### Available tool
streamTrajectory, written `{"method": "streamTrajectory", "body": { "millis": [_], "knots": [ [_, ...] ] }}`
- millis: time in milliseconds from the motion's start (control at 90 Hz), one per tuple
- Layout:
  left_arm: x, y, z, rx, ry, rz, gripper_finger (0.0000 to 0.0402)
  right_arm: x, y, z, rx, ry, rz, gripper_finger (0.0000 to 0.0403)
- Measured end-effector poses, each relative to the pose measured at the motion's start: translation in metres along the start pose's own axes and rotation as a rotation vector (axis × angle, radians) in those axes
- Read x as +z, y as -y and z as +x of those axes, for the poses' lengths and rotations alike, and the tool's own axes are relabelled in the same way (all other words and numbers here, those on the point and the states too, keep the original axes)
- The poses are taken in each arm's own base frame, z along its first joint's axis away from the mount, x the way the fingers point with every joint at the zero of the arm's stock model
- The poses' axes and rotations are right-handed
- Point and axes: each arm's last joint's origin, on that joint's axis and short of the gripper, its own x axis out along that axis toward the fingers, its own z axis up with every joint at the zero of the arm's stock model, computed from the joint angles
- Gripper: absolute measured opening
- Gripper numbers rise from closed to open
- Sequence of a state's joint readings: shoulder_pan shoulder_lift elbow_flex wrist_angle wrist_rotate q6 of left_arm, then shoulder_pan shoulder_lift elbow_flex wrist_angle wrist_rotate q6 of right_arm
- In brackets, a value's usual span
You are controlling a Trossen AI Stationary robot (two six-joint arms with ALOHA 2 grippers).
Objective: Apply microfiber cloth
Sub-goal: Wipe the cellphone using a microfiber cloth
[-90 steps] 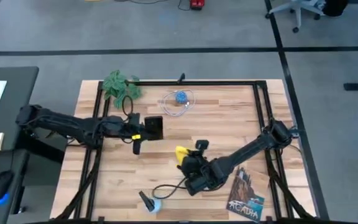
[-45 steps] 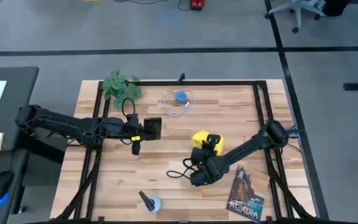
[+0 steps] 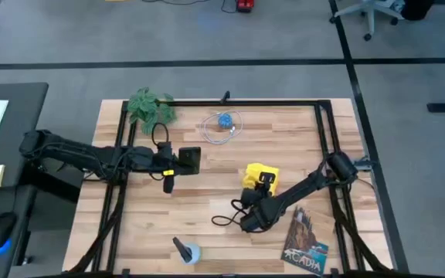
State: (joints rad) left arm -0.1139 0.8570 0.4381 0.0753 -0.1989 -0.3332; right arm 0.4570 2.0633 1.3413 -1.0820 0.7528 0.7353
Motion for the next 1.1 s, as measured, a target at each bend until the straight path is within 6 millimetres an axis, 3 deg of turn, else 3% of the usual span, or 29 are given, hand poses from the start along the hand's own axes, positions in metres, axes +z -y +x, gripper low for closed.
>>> {"method": "streamTrajectory", "body": {
  "millis": [311,522,811,1100],
  "knots": [
    [-0.002,0.0,0.0,0.003,-0.02,0.001,0.0011,-0.004,0.019,0.002,0.004,-0.005,0.054,0.0013],
    [-0.002,0.002,0.0,-0.036,-0.023,-0.01,0.0011,0.007,0.03,-0.002,0.05,0.051,0.115,0.0013],
    [0.003,0.019,-0.004,-0.165,0.043,-0.011,0.0011,0.033,0.06,-0.044,0.144,0.364,0.287,0.0008],
    [0.008,0.029,-0.005,-0.22,0.119,-0.021,0.0011,0.072,0.075,-0.111,0.194,0.888,0.398,0.0004]
  ]
}}
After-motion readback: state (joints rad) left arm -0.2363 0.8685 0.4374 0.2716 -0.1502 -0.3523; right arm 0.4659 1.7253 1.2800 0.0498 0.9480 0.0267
